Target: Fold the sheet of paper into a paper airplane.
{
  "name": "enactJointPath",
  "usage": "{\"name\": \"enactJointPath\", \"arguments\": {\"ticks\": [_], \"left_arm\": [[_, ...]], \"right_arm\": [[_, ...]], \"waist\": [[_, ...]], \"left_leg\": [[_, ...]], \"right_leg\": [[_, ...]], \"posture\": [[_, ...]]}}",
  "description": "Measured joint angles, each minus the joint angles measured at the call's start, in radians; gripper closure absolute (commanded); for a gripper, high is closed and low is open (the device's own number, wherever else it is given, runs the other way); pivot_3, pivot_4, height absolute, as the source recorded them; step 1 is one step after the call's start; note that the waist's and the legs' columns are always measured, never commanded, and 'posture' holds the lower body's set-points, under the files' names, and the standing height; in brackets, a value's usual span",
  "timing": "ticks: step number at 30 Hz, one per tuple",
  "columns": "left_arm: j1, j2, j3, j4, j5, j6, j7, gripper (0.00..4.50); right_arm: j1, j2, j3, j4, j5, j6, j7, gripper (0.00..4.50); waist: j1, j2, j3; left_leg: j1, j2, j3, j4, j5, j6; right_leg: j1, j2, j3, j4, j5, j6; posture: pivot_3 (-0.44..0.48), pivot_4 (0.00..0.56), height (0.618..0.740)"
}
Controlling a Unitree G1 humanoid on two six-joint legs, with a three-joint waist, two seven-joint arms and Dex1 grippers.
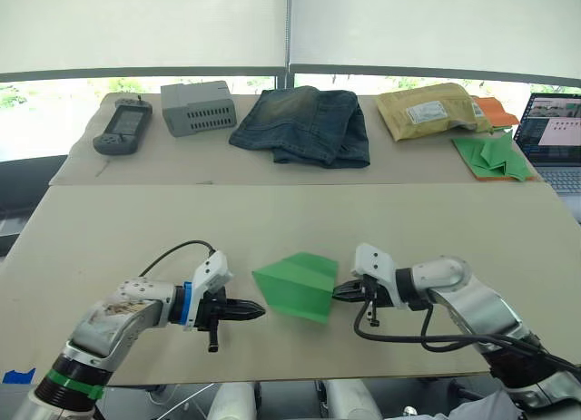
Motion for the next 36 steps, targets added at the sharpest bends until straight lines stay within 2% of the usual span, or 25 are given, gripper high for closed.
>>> {"name": "enactJointPath", "arguments": {"ticks": [5,16,22,26,30,31,36], "left_arm": [[-0.025,-0.030,-0.005,0.027,0.039,-0.023,0.052,4.47],[-0.108,-0.122,-0.011,0.140,0.120,-0.103,0.137,4.47],[-0.111,-0.121,0.038,0.144,0.104,-0.111,0.132,4.47],[-0.087,-0.108,0.103,0.094,0.019,-0.089,0.088,4.47],[-0.065,-0.045,0.152,0.046,-0.038,-0.064,0.040,4.50],[-0.058,-0.026,0.170,0.044,-0.050,-0.060,0.031,4.50],[-0.030,0.044,0.218,0.041,-0.055,-0.059,0.009,4.50]], "right_arm": [[-0.053,0.061,-0.001,0.073,-0.016,-0.012,-0.054,4.50],[-0.138,0.115,-0.005,0.200,-0.081,-0.068,-0.126,4.50],[-0.136,0.061,-0.029,0.191,-0.088,-0.071,-0.123,4.50],[-0.099,-0.001,-0.113,0.114,-0.036,-0.071,-0.075,4.50],[-0.074,-0.028,-0.176,-0.027,0.087,-0.037,0.001,3.34],[-0.065,-0.035,-0.183,-0.067,0.113,-0.030,0.021,2.90],[-0.042,-0.044,-0.096,-0.165,0.102,-0.044,0.069,1.22]], "waist": [[-0.001,0.000,0.000],[0.004,0.000,0.000],[0.004,0.000,0.000],[0.003,0.000,0.000],[-0.004,0.000,0.000],[-0.004,0.000,0.000],[-0.002,0.000,0.000]], "left_leg": [[0.000,0.000,0.000,0.000,0.000,0.000],[-0.001,-0.001,0.000,0.000,0.000,0.000],[-0.002,0.000,-0.001,0.000,0.000,0.000],[-0.002,0.000,-0.001,-0.001,0.000,0.000],[-0.001,0.001,-0.001,-0.001,0.000,0.000],[-0.001,0.001,-0.001,-0.001,0.000,0.000],[-0.001,0.001,-0.001,-0.001,0.000,0.000]], "right_leg": [[-0.001,0.000,0.000,0.000,0.000,0.000],[-0.001,-0.001,0.000,0.000,0.001,0.000],[-0.001,-0.001,0.000,0.000,0.002,-0.001],[-0.001,-0.001,0.000,-0.001,0.001,0.000],[-0.001,0.000,0.000,0.000,0.000,0.000],[-0.001,0.000,0.000,0.000,0.000,0.000],[-0.001,-0.001,0.000,-0.001,0.000,0.000]], "posture": [[0.000,0.150,0.728],[0.000,0.150,0.728],[0.000,0.150,0.728],[0.000,0.150,0.728],[0.000,0.150,0.728],[0.000,0.150,0.728],[0.000,0.150,0.728]]}}
